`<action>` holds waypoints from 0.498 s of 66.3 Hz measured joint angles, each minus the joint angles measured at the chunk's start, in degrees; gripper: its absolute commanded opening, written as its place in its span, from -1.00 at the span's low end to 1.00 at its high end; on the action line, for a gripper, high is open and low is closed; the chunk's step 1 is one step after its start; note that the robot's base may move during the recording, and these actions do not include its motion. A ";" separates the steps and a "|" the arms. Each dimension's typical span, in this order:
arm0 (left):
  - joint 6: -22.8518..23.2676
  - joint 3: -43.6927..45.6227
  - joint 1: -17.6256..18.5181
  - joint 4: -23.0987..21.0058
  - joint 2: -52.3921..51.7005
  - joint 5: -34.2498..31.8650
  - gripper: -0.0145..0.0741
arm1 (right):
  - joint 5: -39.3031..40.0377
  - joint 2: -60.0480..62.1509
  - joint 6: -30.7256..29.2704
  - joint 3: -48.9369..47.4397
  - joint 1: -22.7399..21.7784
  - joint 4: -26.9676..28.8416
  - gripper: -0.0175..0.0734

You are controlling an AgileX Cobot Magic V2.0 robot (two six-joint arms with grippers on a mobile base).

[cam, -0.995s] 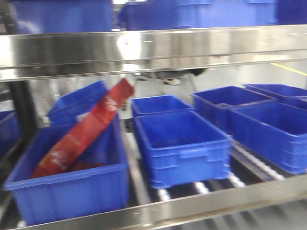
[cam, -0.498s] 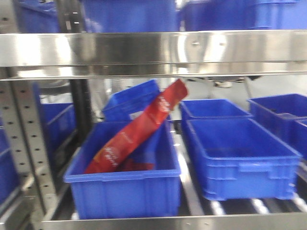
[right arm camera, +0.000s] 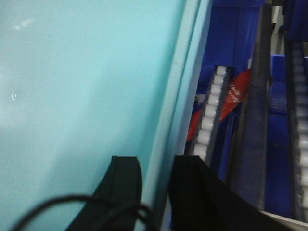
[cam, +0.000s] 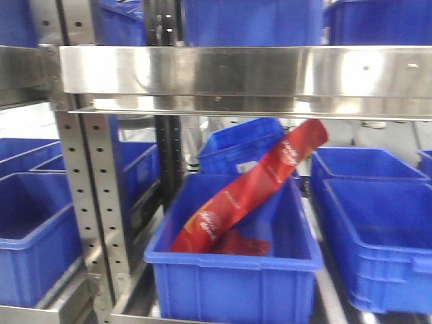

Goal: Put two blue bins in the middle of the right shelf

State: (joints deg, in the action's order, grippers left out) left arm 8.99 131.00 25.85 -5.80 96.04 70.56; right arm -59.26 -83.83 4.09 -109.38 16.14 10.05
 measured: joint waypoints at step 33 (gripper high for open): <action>0.00 0.00 0.00 0.13 0.00 0.13 -0.92 | 0.00 0.00 0.00 0.00 0.00 0.00 -0.95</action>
State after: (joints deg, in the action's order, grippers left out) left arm 8.99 131.00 25.85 -5.67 96.04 70.69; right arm -59.26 -83.83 4.09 -109.38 16.14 10.05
